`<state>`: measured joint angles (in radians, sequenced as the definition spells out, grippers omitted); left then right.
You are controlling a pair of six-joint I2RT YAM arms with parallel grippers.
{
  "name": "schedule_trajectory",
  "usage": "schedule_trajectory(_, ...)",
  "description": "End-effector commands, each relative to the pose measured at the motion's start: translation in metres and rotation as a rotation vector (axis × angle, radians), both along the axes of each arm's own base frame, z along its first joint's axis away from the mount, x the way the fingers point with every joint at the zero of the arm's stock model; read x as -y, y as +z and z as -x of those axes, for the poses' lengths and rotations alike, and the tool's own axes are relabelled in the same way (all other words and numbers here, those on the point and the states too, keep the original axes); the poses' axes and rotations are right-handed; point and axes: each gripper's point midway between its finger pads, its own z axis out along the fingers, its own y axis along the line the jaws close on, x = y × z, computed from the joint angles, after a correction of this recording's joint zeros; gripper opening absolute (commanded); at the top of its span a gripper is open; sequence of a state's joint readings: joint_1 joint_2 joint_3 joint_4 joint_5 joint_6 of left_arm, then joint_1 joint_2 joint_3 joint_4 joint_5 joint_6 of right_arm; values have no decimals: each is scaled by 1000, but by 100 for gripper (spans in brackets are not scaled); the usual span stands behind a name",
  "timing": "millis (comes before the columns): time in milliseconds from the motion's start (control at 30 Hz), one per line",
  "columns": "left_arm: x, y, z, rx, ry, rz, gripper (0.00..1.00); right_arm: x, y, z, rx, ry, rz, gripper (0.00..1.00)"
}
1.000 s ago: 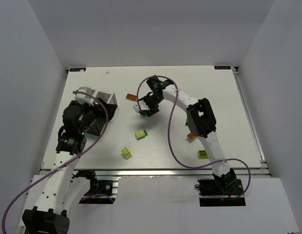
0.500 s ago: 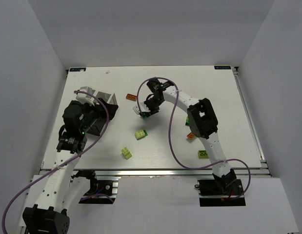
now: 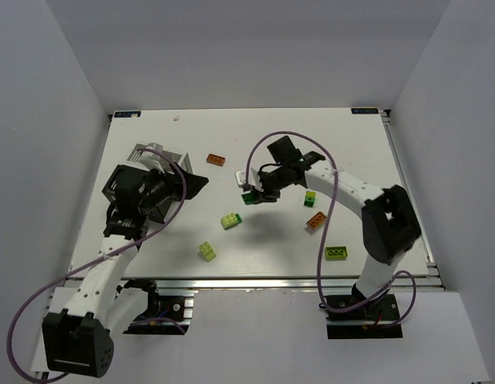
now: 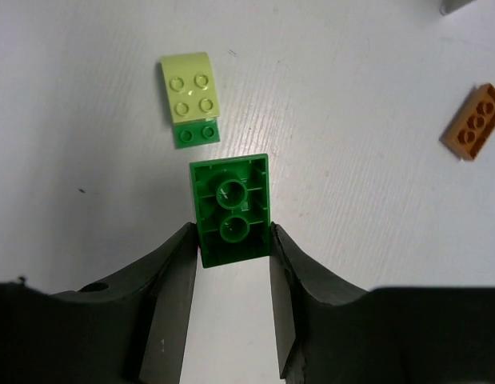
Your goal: Sort the legos into containers by color
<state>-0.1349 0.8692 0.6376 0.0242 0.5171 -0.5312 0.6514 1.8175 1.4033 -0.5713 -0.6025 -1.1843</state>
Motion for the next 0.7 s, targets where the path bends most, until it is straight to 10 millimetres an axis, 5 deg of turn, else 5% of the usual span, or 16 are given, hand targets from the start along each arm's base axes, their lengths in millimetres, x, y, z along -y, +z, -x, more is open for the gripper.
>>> schedule_trajectory(0, 25, -8, 9, -71, -143, 114, 81, -2, 29, 14, -35, -119, -111, 5)
schedule_trajectory(167, 45, -4, 20, -70, -240, 172, 81, 7, 61, 40, -60, -217, -169, 5)
schedule_trajectory(367, 69, -22, 35, -193, -314, 256, 80, 7, 85, 66, -64, -274, -221, 6)
schedule_trajectory(667, 87, -39, 43, -314, -379, 318, 80, 17, 76, 76, -41, -336, -268, 5)
